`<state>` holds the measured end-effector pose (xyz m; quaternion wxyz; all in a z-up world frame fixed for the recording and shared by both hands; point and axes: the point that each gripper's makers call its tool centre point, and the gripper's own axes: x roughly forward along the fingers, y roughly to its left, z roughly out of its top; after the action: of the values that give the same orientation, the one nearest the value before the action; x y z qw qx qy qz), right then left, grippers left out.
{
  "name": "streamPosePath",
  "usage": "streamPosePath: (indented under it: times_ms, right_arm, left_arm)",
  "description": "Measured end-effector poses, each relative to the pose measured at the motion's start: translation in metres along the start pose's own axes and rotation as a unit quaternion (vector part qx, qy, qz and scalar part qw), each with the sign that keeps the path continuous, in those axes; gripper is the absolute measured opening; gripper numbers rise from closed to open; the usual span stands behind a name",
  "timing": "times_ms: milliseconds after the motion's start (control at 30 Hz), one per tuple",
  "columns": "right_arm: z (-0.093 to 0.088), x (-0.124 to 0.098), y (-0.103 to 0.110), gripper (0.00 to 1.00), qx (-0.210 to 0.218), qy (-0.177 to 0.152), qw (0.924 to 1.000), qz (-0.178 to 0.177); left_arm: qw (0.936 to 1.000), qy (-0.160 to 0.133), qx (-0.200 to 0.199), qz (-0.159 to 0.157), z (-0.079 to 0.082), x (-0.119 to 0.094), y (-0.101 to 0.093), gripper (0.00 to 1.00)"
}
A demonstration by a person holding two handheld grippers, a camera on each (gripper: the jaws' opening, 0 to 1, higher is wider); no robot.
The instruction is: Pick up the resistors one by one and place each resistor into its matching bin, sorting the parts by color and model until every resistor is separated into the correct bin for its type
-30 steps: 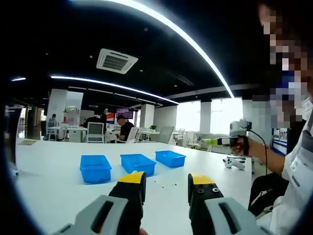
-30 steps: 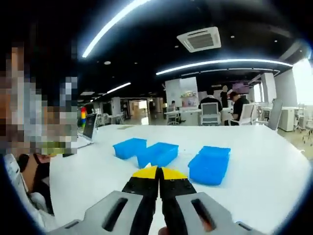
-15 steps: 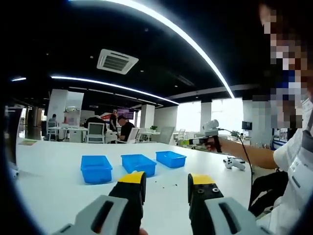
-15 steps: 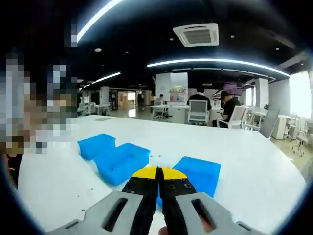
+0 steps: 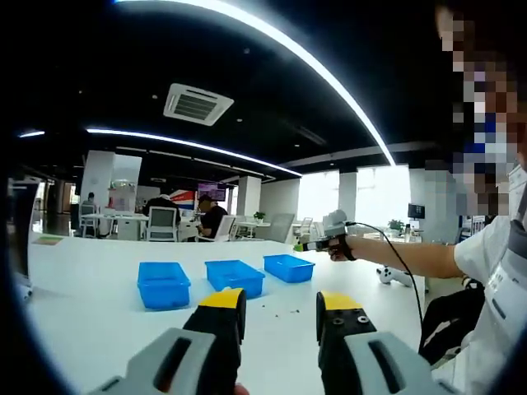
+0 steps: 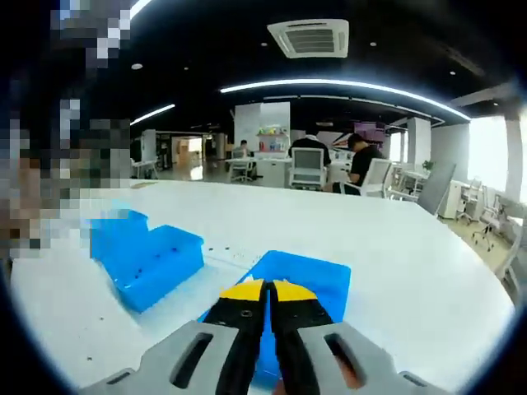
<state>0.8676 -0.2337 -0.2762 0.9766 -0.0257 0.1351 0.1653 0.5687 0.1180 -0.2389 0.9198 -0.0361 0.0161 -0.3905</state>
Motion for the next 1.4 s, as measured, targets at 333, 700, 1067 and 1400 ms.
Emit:
streamPosePath:
  times_ms: [333,700,1067,1400]
  right_arm:
    - [0.018,-0.021,0.011,0.44,-0.011,-0.026,0.9995,0.015]
    - [0.017,-0.118,0.050,0.41,-0.010,-0.082,0.9949,0.057]
    - [-0.009,-0.202,0.076,0.43,0.007,-0.141,0.9870,0.078]
    - [-0.040,-0.255,0.081,0.47,0.022,-0.160,0.9841,0.074]
  left_arm:
    - [1.0000,0.001,0.001,-0.001,-0.001,0.001,-0.002,0.36]
    - [1.0000,0.000,0.002,-0.003,0.000,0.002,-0.003,0.36]
    - [1.0000,0.001,0.002,-0.003,0.000,0.003,-0.002,0.36]
    - [1.0000,0.003,0.000,-0.001,-0.003,0.004,0.000,0.36]
